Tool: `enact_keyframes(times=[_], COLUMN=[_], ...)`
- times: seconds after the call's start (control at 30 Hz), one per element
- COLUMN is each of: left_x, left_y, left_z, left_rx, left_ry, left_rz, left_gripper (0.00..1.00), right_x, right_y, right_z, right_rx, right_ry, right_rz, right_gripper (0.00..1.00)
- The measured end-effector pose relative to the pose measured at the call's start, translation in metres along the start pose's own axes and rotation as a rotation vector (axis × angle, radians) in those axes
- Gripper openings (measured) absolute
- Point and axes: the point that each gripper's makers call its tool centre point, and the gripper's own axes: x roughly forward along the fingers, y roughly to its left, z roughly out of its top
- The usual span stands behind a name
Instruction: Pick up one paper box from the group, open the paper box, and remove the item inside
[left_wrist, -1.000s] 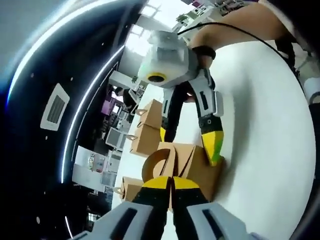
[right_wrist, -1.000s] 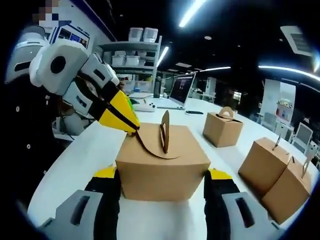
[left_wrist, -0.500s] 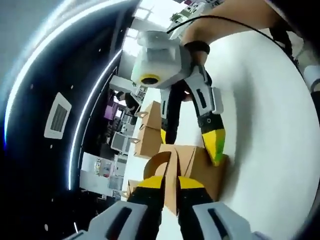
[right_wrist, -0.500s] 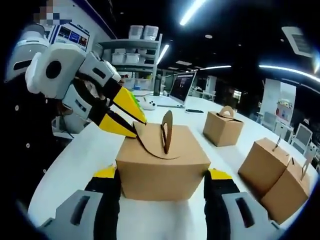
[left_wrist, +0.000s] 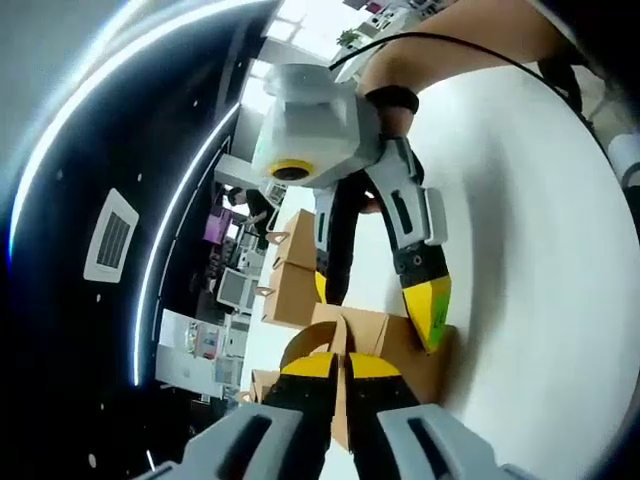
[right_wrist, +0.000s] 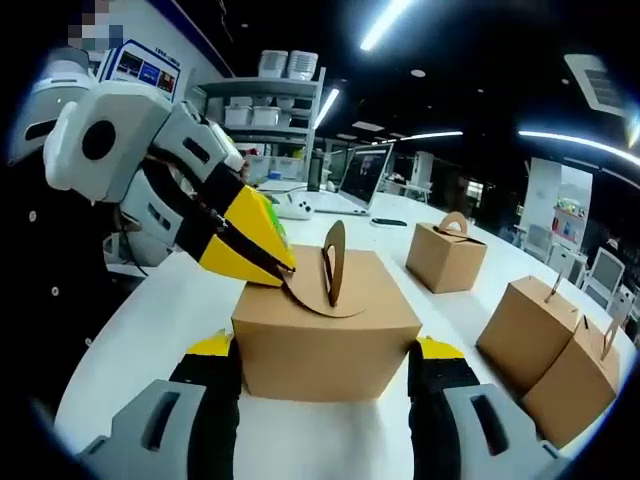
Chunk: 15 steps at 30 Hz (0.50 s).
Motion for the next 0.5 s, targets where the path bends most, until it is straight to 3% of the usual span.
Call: enact_keyframes(times=[0.5], left_x=[-0.0017], left_y=[0.0047], left_z=[0.0028], left_rx=[-0.042], left_ry=[-0.007], left_rz=[0.009], left_gripper=[0.04], right_x=[-0.0018], right_y=[0.0015], right_z=[-0.0007], right_rx=[-0.002], right_ry=[0.01], right_rz=[-0.003], right_gripper=[0.67])
